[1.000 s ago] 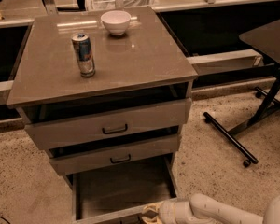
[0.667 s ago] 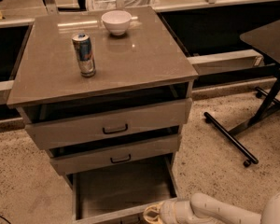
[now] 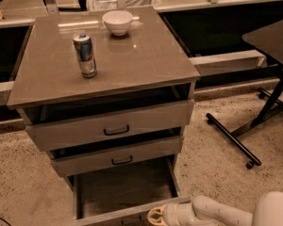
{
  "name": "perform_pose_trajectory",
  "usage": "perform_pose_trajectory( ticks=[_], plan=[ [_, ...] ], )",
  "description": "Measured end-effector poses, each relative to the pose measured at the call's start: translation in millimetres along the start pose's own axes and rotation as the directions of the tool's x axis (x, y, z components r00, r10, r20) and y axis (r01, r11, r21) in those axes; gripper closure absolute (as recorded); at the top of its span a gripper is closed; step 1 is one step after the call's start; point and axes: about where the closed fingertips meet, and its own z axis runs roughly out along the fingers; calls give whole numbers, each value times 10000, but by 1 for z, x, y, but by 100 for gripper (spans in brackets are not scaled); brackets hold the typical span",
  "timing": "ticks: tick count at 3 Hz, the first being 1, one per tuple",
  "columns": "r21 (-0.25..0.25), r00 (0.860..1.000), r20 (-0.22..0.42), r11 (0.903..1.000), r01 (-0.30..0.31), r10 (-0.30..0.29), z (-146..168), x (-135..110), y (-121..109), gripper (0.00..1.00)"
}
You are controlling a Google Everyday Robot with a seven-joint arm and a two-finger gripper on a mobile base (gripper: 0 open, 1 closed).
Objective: Close bottom drawer
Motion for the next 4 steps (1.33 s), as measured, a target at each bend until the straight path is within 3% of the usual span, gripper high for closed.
perform_pose_trajectory(
  ticks=[1,3,4],
  plan=[
    [57,9999,-100,9999,-96,97,1,5,-1,100],
    [225,9995,30,9992,-329,328,8,13,-26,100],
    [525,9979,283,9968,-604,590,12,13,-53,73]
  ],
)
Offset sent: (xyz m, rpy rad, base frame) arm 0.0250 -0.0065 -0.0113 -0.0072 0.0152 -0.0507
